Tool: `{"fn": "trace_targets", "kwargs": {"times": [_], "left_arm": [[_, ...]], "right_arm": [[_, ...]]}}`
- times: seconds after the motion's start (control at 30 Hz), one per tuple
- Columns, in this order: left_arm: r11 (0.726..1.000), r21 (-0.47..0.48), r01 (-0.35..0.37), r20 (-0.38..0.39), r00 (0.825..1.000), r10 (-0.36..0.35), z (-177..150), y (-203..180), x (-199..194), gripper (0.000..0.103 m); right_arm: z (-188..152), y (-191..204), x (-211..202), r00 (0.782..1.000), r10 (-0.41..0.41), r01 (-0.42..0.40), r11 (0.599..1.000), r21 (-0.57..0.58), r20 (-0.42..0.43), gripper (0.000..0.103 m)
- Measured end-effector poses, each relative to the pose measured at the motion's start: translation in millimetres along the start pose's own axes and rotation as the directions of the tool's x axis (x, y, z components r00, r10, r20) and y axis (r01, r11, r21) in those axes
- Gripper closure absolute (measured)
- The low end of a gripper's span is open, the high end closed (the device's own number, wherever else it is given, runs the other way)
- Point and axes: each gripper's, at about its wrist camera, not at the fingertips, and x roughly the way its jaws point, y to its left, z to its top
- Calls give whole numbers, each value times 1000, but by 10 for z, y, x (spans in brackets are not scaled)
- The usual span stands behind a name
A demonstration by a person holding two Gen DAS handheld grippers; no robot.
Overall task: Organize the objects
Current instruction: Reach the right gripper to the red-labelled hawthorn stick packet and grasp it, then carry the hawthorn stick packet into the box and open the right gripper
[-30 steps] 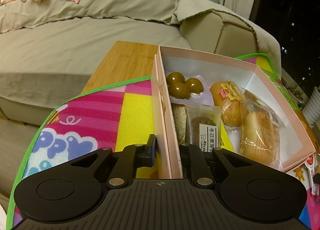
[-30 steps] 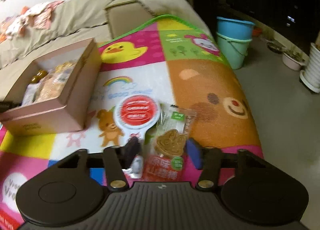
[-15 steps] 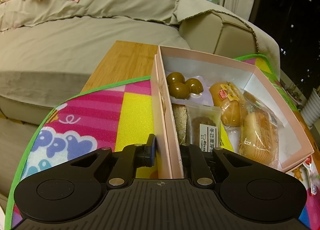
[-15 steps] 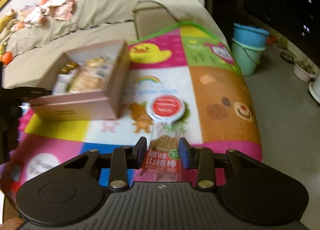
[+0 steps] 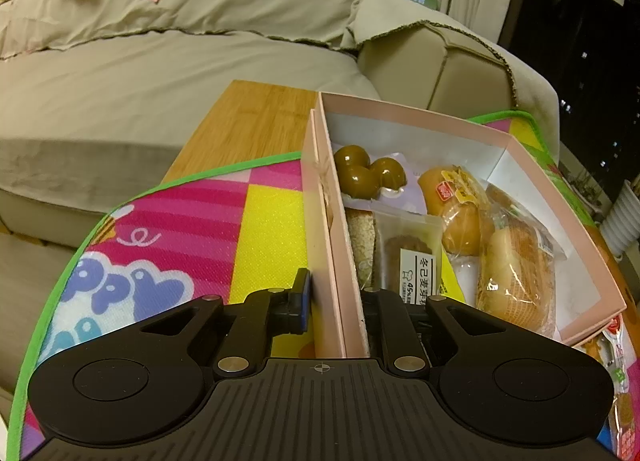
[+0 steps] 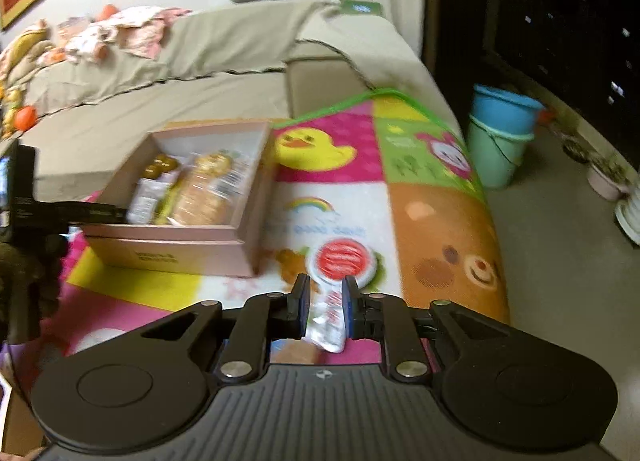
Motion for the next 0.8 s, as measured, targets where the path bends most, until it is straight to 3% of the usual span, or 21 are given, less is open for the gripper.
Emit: {"fn": "trace_targets", "kwargs": {"times": [0.03, 0.1, 0.17, 0.3, 0.47, 0.57, 0.63, 0.67, 0.8], "left_arm": [[1000, 2, -1, 0, 1000, 1, -2, -1, 0, 87], [1000, 2, -1, 0, 1000, 1, -9, 3, 2, 87], [1000, 2, -1, 0, 1000, 1, -9, 0, 0, 87], [1000, 6, -1, 0, 1000, 1, -25, 5, 1, 87], [1000, 7, -1, 0, 1000, 1, -28, 9, 0, 87], [1000, 6, -1, 0, 1000, 1, -27, 8, 1, 87], [1000, 6, -1, 0, 1000, 1, -27, 8, 1, 87], [1000, 6, -1, 0, 1000, 1, -27, 8, 1, 87], [1000, 6, -1, 0, 1000, 1, -25, 7, 1, 87]], "right_arm": [[-33, -50, 29, 1000, -9, 9, 1000, 8, -7, 77], [-103, -130, 94, 999, -29, 29, 999, 21, -31, 58], [-170, -171, 167, 998, -32, 34, 999, 35, -56, 51], [-260, -152, 340, 992, 38, -30, 997, 69, -116, 41], [-358, 81, 505, 979, 110, -102, 993, 54, -173, 41], [-420, 233, 568, 976, 92, -94, 996, -3, -196, 42], [-438, 287, 581, 980, 58, -65, 997, -33, -193, 52], [-431, 285, 568, 980, 51, -60, 998, -38, -191, 62], [-370, 212, 506, 979, 72, -73, 997, 0, -189, 67]]}}
